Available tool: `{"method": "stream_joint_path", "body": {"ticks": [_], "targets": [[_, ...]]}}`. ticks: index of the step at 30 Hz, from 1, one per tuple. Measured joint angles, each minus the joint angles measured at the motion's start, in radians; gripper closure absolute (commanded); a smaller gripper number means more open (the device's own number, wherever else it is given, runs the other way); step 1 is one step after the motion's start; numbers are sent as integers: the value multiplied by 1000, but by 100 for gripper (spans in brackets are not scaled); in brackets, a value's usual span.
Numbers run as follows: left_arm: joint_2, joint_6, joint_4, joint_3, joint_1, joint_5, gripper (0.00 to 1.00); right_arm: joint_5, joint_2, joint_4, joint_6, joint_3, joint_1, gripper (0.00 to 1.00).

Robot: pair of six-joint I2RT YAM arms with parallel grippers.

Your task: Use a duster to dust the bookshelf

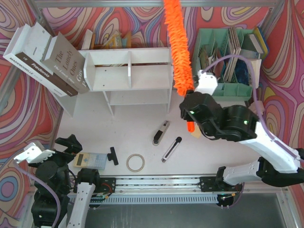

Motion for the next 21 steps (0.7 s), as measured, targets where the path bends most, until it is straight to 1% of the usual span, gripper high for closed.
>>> {"method": "stream_joint_path", "body": {"ticks": [3, 5, 12, 14, 17, 21], "targets": [[8, 0, 0, 0, 0, 0, 2, -70, 25, 70, -5, -62, 5, 100], [16, 0, 0, 0, 0, 0, 2, -97, 47, 107, 4, -95, 39, 100], [28, 0, 0, 0, 0, -1, 2, -90, 124, 239, 92, -135, 317, 100], [28, 0, 0, 0, 0, -1, 2, -86, 130, 283, 124, -169, 373, 100], [28, -1, 0, 0, 0, -4, 2, -59, 134, 381, 192, -267, 444, 100], [30, -4, 0, 0, 0, -4, 2, -48, 137, 512, 266, -423, 489, 100]]}}
